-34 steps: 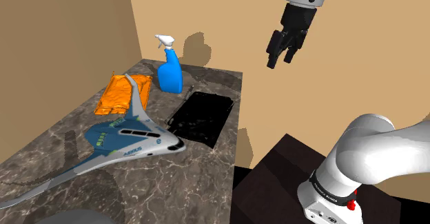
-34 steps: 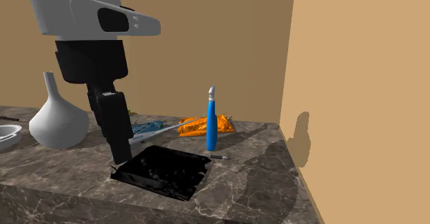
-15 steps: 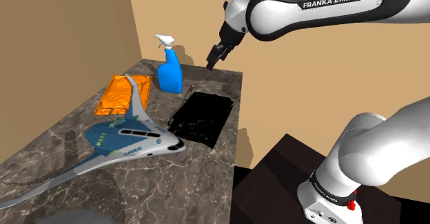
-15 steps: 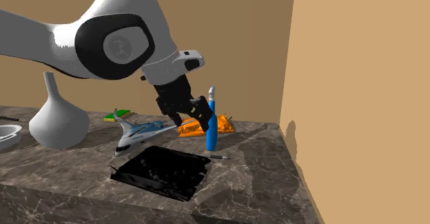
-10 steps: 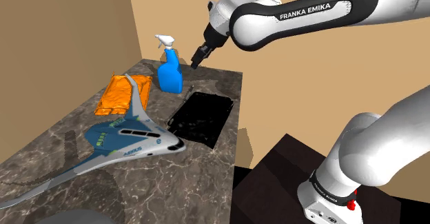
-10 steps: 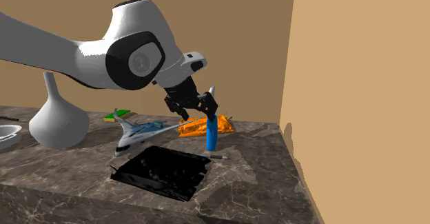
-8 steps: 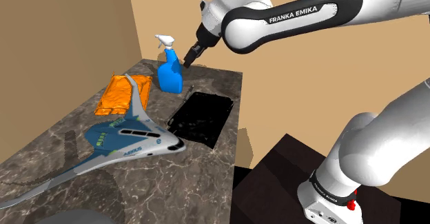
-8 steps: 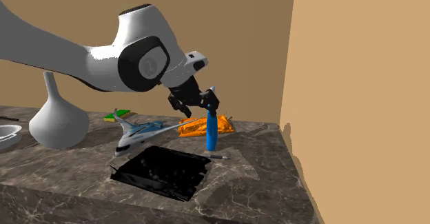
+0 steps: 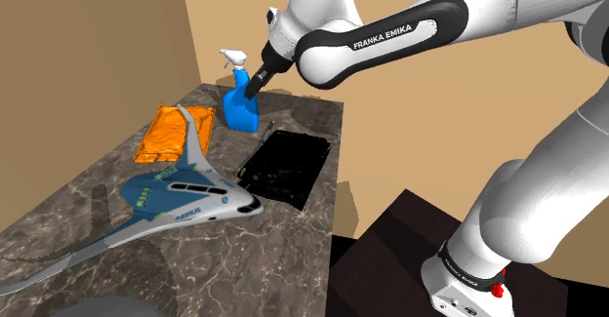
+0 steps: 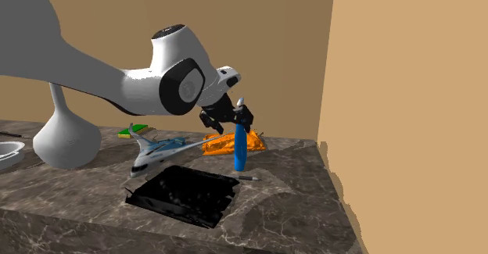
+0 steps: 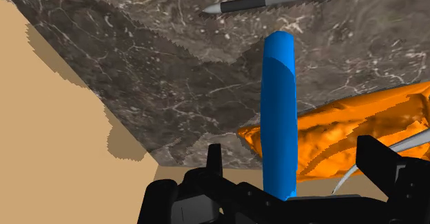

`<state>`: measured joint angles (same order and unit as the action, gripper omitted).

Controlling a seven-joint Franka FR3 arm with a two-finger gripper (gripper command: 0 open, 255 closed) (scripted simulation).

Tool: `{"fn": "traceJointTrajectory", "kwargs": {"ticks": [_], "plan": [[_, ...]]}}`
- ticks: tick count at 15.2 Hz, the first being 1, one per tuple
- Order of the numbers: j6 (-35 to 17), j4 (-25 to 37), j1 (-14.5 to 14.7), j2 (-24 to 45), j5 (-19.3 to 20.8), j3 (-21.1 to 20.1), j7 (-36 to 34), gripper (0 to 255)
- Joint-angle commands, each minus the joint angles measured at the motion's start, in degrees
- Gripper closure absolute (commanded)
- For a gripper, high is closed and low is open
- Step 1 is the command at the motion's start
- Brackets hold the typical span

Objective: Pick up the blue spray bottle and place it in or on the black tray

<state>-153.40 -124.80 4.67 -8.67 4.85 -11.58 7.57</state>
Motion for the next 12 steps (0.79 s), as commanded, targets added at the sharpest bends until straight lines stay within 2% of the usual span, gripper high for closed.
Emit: {"fn": "traceJointTrajectory", "kwargs": {"ticks": [1,9,10,12], "plan": [[-1.49,0.59,-0.29,2.10,0.94,-0.19,-0.61,0],[-1.49,0.59,-0.27,2.10,0.93,-0.17,-0.61,0],[-1.49,0.59,-0.27,2.10,0.93,-0.17,-0.61,255],[-1.49,0.59,-0.27,2.10,0.93,-0.17,-0.61,255]]}}
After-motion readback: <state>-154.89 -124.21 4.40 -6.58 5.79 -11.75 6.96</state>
